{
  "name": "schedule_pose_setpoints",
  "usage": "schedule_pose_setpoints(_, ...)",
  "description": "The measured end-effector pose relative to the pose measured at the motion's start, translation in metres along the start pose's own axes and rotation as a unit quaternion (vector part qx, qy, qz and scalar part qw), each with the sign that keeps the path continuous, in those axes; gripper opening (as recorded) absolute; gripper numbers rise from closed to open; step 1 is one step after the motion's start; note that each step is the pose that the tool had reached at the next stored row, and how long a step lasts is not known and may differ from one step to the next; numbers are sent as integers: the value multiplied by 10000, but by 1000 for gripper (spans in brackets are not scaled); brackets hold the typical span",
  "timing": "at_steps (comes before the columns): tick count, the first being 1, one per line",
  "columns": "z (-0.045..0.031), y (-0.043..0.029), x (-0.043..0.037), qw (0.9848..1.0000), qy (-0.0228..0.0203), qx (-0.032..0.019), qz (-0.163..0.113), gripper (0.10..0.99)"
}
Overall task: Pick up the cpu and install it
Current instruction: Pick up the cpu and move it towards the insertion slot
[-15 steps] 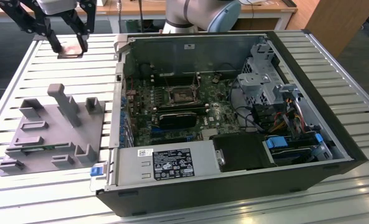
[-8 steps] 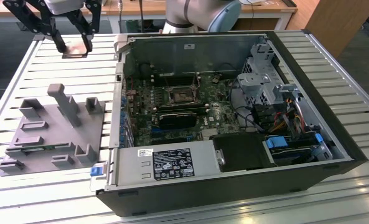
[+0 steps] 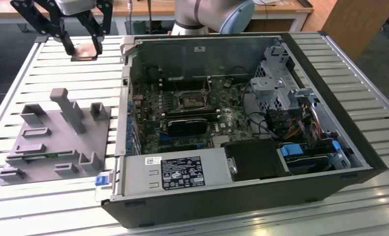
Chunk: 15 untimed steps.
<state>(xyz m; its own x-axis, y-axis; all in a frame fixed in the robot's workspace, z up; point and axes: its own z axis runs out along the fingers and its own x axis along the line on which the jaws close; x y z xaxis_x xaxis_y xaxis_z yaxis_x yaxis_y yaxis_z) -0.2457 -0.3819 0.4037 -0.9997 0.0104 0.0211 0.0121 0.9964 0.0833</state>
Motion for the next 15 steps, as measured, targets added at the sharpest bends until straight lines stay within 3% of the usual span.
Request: schedule_pose_setpoints(15, -4, 7, -189, 10000, 0, 0, 0, 529)
